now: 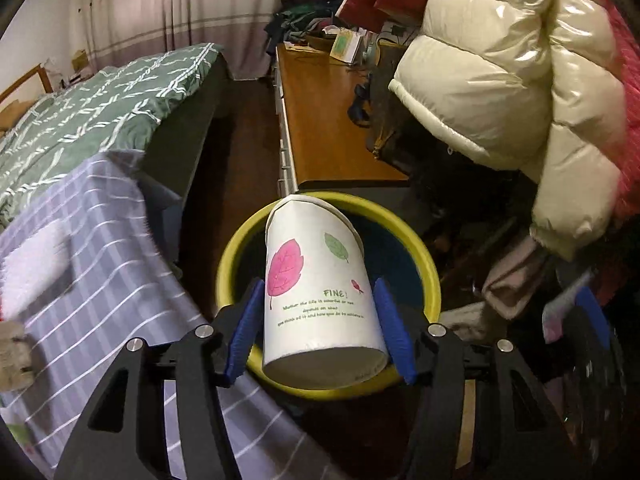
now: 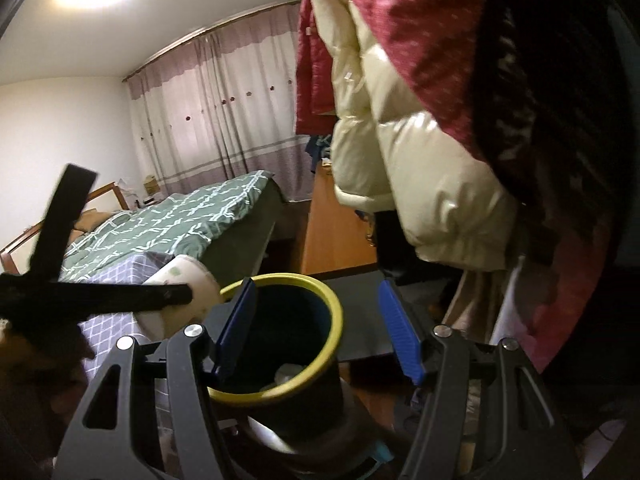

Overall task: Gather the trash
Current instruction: 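Lower the paper cup into the yellow bin and open the left gripper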

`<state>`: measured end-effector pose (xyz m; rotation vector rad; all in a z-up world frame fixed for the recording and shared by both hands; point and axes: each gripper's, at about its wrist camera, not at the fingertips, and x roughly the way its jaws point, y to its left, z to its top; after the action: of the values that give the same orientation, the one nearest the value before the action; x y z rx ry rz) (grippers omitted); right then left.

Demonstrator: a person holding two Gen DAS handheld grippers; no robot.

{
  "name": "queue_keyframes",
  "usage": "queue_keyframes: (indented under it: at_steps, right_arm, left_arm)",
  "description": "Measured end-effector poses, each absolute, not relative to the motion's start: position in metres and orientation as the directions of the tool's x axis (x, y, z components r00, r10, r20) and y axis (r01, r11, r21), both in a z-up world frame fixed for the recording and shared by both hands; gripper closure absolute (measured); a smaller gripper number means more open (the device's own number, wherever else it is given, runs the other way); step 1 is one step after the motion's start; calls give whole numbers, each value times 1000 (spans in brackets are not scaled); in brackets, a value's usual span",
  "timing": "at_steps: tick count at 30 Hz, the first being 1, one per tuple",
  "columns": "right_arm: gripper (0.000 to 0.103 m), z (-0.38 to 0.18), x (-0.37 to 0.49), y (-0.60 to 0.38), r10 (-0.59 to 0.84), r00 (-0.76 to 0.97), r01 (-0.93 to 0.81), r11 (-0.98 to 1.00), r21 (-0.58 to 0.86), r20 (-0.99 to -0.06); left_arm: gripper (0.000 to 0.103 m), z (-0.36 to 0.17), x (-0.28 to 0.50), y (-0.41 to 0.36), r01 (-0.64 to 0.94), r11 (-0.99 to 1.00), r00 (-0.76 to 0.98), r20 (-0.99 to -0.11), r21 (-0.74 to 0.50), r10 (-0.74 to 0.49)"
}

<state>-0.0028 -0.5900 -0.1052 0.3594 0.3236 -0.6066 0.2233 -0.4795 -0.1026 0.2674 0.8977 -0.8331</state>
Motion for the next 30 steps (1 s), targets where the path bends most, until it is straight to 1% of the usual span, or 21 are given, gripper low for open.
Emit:
queue_keyframes:
  at_steps: [1, 2, 3, 6, 8, 10, 13, 16, 19, 23, 30]
  right_arm:
    - [42, -106, -5, -593, -495, 772, 607, 760, 231, -400]
    - [42, -107, -6, -595, -497, 769, 611, 757, 232, -402]
    - [42, -108, -7, -594, -498, 768, 613, 755, 233, -403]
    - [42, -107, -11, -595, -502, 765, 617, 752, 234, -404]
    - [41, -107, -12, -594, -502, 764, 617, 752, 232, -404]
    - [38, -107, -11, -593, -499, 766, 615, 753, 234, -405]
    - [38, -107, -7, -588, -483, 773, 602, 762, 238, -411]
    - [38, -107, 1, -579, -457, 786, 579, 781, 234, -417]
    - [38, -104, 10, -565, -428, 801, 548, 805, 226, -418]
    - [37, -99, 22, -542, -394, 822, 505, 839, 204, -411]
    - [36, -90, 49, -490, -299, 858, 395, 904, 163, -417]
  left_arm:
    - [38, -105, 226, -485, 733, 668, 347, -776, -126, -527]
    - [28, -108, 228, -493, 728, 675, 357, -775, -119, -521]
    - [19, -110, 231, -500, 725, 679, 366, -772, -113, -520]
    - [18, -112, 235, -511, 717, 691, 392, -770, -88, -504]
    - [18, -103, 234, -504, 711, 693, 384, -760, -119, -524]
    - [17, -90, 232, -493, 711, 691, 391, -744, -131, -542]
    - [10, -63, 222, -462, 711, 689, 417, -704, -142, -575]
    - [8, -36, 207, -416, 709, 688, 446, -659, -153, -606]
    - [7, -19, 197, -370, 693, 704, 482, -628, -152, -611]
    - [5, 6, 184, -292, 634, 751, 557, -567, -181, -607]
    - [5, 24, 162, -151, 485, 851, 699, -495, -201, -515]
